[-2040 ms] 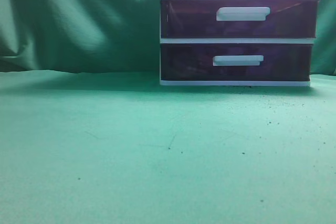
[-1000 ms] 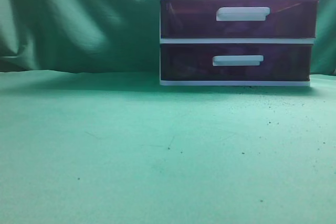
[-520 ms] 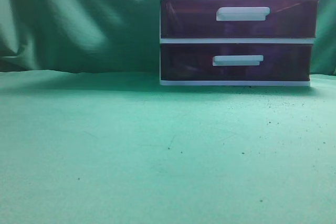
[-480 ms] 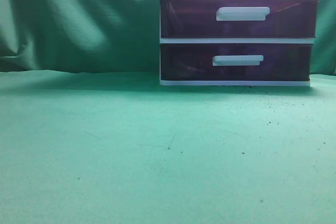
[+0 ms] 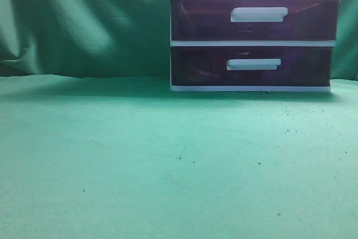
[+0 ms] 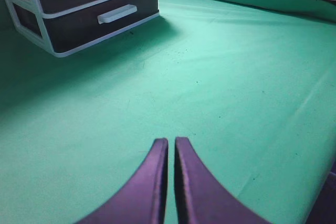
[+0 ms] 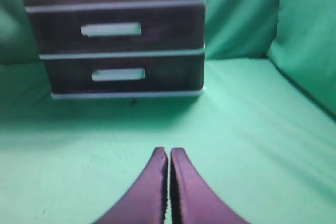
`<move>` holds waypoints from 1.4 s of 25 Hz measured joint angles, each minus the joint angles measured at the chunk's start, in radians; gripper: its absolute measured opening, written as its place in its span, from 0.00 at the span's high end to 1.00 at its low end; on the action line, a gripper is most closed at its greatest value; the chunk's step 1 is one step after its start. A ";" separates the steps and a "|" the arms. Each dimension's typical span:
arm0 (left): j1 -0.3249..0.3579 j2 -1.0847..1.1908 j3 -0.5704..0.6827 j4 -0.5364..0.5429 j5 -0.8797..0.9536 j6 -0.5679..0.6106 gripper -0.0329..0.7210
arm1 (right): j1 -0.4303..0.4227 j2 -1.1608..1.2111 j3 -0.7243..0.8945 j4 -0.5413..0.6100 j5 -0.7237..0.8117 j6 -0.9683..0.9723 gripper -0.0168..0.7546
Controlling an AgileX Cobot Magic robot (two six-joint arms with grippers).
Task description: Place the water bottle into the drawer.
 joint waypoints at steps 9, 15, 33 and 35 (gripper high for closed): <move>0.000 0.000 0.000 0.000 0.000 0.000 0.96 | -0.002 0.000 0.002 -0.016 0.151 0.005 0.98; 0.000 0.000 0.000 0.000 0.000 0.000 0.96 | -0.002 0.000 0.002 -0.018 0.153 0.000 0.98; 0.200 -0.034 0.004 0.098 -0.004 0.038 0.96 | -0.002 0.000 0.004 -0.020 0.153 0.000 0.98; 0.322 -0.060 0.031 0.139 -0.041 0.042 0.96 | -0.002 0.000 0.004 -0.020 0.153 0.000 0.98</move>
